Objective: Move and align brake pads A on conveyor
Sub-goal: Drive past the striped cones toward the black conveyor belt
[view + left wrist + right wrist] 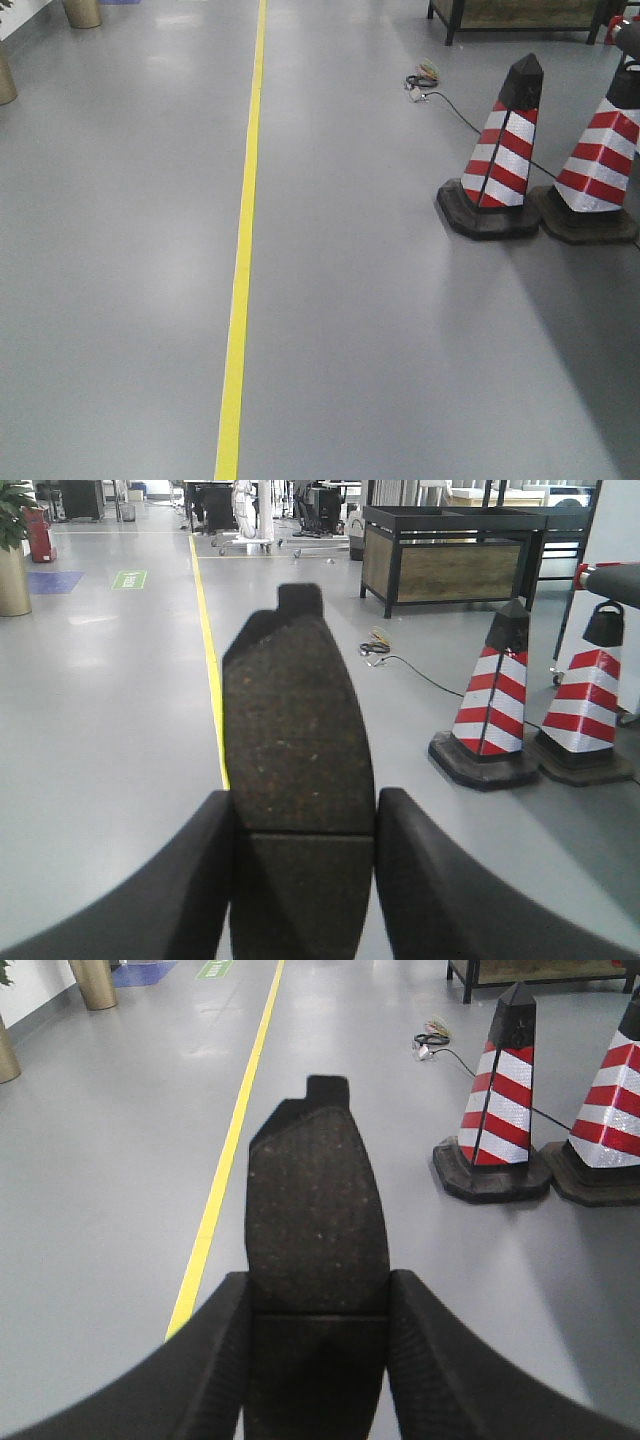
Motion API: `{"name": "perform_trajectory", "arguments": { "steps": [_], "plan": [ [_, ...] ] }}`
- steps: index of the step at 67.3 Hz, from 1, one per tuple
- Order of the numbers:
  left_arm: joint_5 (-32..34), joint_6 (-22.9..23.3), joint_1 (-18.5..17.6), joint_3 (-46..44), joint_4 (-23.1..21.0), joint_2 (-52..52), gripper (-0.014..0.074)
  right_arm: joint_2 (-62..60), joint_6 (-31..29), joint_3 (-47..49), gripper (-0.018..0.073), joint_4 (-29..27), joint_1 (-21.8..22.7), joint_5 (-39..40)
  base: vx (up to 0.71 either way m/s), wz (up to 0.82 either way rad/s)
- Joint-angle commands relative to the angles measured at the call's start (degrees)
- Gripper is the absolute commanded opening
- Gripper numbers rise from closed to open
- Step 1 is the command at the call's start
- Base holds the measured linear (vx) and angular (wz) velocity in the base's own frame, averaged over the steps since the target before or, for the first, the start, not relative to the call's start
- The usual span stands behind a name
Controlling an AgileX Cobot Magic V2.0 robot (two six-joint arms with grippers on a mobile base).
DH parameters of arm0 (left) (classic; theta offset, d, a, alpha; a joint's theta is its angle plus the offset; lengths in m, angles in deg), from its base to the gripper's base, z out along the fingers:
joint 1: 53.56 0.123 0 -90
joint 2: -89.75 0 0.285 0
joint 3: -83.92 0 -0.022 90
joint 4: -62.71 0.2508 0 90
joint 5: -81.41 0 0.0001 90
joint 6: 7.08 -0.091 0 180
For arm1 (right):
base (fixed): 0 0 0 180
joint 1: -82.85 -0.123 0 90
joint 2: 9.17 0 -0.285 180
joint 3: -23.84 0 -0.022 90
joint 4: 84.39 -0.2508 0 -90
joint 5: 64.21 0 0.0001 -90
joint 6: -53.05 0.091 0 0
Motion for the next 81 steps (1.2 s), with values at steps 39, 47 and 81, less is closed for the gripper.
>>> {"name": "perform_trajectory", "arguments": {
  "steps": [39, 47, 81],
  "plan": [
    [5.79, 0.19, -0.19, -1.55, 0.0, 0.56, -0.0006, 0.51, -0.27, 1.82, -0.0007, 0.42, 0.28, 5.36, 0.68, 0.01],
    [5.84, 0.19, -0.19, -1.55, 0.0, 0.56, -0.0006, 0.51, -0.27, 1.82, -0.0007, 0.42, 0.28, 5.36, 0.64, -0.02],
    [5.85, 0.19, -0.19, -1.55, 0.0, 0.56, -0.0006, 0.51, -0.27, 1.82, -0.0007, 0.42, 0.28, 5.36, 0.61, -0.02]
  ]
}}
